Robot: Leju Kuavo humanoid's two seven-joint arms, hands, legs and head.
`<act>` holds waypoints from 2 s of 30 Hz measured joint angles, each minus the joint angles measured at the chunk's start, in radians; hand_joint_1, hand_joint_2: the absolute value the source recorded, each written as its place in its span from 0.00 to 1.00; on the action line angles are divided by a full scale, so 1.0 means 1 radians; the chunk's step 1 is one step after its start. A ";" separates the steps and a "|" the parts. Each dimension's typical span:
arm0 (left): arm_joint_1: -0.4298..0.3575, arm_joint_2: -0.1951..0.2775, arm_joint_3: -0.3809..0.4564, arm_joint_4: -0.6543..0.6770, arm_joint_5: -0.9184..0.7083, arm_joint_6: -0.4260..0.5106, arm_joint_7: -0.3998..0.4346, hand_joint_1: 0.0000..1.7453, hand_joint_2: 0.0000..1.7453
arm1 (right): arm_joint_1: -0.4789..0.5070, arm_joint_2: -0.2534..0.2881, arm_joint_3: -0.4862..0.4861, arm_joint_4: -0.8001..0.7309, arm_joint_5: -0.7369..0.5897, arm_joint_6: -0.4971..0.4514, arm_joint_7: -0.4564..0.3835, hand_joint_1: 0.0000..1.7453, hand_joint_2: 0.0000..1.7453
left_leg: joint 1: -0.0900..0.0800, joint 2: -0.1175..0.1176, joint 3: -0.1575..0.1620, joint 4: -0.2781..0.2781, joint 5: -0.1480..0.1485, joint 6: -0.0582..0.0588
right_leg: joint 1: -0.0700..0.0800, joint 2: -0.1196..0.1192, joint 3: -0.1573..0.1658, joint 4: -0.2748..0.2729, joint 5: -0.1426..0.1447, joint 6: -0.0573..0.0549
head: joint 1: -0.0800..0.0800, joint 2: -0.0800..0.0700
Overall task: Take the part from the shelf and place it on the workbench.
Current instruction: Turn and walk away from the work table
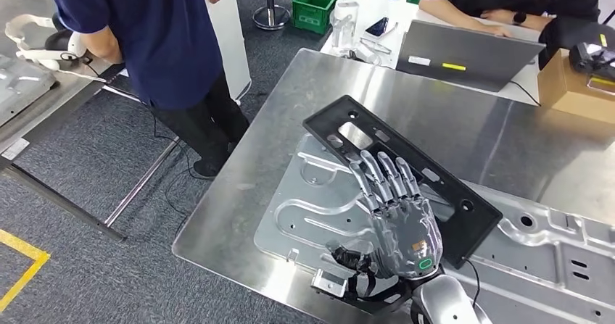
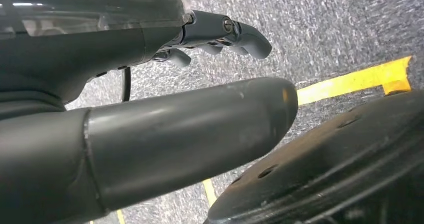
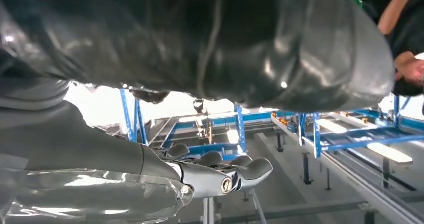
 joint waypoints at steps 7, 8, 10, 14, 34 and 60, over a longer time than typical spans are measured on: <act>-0.001 -0.005 -0.006 0.011 0.000 0.034 0.016 0.00 0.00 | 0.014 -0.023 0.056 -0.039 0.031 -0.085 -0.016 0.00 0.00 | 0.009 0.004 -0.069 0.187 -0.142 -0.041 | -0.003 -0.011 -0.031 -0.017 0.037 -0.038 | -0.001 0.000; -0.002 -0.008 -0.007 0.014 0.000 0.047 0.024 0.00 0.00 | 0.021 -0.029 0.062 -0.043 0.032 -0.102 -0.023 0.00 0.00 | 0.012 0.004 -0.082 0.241 -0.167 -0.045 | -0.002 -0.014 -0.039 -0.015 0.042 -0.038 | -0.001 0.000; -0.006 -0.013 -0.007 0.023 0.000 0.067 0.036 0.00 0.00 | 0.037 -0.039 0.074 -0.050 0.028 -0.134 -0.039 0.00 0.00 | 0.016 0.005 -0.062 0.254 -0.159 -0.049 | -0.001 -0.017 -0.056 -0.008 0.049 -0.035 | -0.001 0.000; -0.015 -0.016 -0.008 0.041 0.000 0.086 0.041 0.00 0.00 | 0.074 -0.050 0.093 -0.069 0.010 -0.182 -0.060 0.00 0.00 | 0.015 0.004 0.094 0.015 -0.084 -0.039 | 0.001 -0.017 -0.077 0.007 0.062 -0.020 | 0.000 0.000; -0.022 -0.034 -0.001 0.067 0.000 0.094 0.052 0.00 0.00 | 0.314 -0.148 0.089 -0.041 -0.222 -0.376 0.008 0.00 0.00 | 0.002 0.014 -0.021 -0.005 0.033 -0.009 | 0.011 -0.004 0.065 -0.040 -0.029 -0.005 | -0.001 0.000; 0.003 -0.110 0.003 -0.054 0.004 0.037 0.067 0.00 0.00 | 0.713 -0.033 -0.101 0.171 -0.832 -0.388 -0.118 0.00 0.00 | -0.006 0.024 0.033 -0.028 -0.010 0.018 | 0.002 -0.010 -0.017 0.158 -0.015 0.011 | 0.001 0.000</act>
